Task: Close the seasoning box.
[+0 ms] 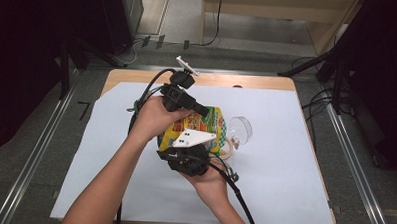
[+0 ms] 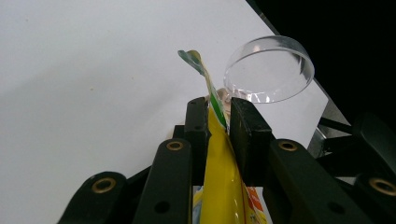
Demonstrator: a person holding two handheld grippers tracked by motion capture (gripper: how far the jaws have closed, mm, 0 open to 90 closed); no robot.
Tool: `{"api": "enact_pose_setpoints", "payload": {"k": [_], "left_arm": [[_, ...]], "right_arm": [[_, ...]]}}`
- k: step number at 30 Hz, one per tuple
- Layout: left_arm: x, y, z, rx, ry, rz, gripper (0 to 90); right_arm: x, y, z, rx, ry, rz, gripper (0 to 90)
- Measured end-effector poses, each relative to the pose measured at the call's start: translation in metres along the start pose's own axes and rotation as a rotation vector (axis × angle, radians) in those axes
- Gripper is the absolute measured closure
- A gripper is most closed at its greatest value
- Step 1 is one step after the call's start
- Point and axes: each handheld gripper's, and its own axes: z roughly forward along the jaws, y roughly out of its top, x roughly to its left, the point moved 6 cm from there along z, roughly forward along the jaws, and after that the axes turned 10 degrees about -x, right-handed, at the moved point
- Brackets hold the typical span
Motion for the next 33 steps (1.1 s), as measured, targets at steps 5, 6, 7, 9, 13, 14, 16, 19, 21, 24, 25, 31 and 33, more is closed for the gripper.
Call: {"api": "enact_pose_setpoints", "payload": {"k": [5, 6, 7, 9, 13, 14, 16, 19, 21, 24, 25, 31, 33], "left_arm": [[-0.001, -0.002, 0.000, -0.006, -0.004, 0.008, 77.9], [-0.001, -0.002, -0.001, -0.006, -0.003, 0.009, 77.8], [-0.001, -0.003, -0.001, -0.007, -0.003, 0.007, 77.7], [-0.001, -0.005, -0.001, -0.001, -0.006, 0.005, 77.6], [0.001, -0.007, -0.002, -0.001, -0.006, -0.005, 77.6], [0.001, -0.007, -0.002, -0.001, -0.006, -0.005, 77.7], [0.002, -0.009, -0.002, 0.006, -0.010, -0.003, 77.7], [0.001, -0.011, -0.003, 0.002, -0.017, 0.001, 77.9], [0.000, -0.012, -0.003, 0.006, -0.025, 0.008, 78.2], [-0.002, -0.014, -0.004, 0.008, -0.023, 0.016, 78.4], [-0.002, -0.015, -0.005, 0.006, -0.024, 0.020, 78.3], [-0.004, -0.020, -0.007, 0.017, -0.036, 0.042, 78.4], [-0.005, -0.023, -0.008, 0.023, -0.044, 0.046, 79.0]], "right_arm": [[0.000, -0.001, 0.000, -0.005, 0.006, 0.008, 78.6], [0.000, -0.002, 0.000, -0.004, 0.005, 0.006, 78.4], [0.000, -0.003, 0.000, -0.006, 0.005, 0.010, 78.2], [0.001, -0.004, -0.001, -0.007, 0.008, 0.015, 77.6], [0.002, -0.006, 0.000, -0.011, 0.011, 0.015, 76.3], [0.002, -0.006, 0.000, -0.011, 0.011, 0.015, 76.3], [0.004, -0.008, 0.000, -0.016, 0.020, 0.019, 73.1], [0.005, -0.010, 0.000, -0.018, 0.021, 0.023, 72.3], [0.005, -0.012, 0.000, -0.015, 0.025, 0.021, 71.6], [0.004, -0.015, 0.001, -0.008, 0.027, 0.017, 70.6], [0.005, -0.015, 0.001, -0.006, 0.028, 0.015, 70.4], [0.007, -0.020, 0.003, 0.013, 0.041, -0.002, 67.8], [0.008, -0.022, 0.003, 0.012, 0.046, -0.008, 66.6]]}}
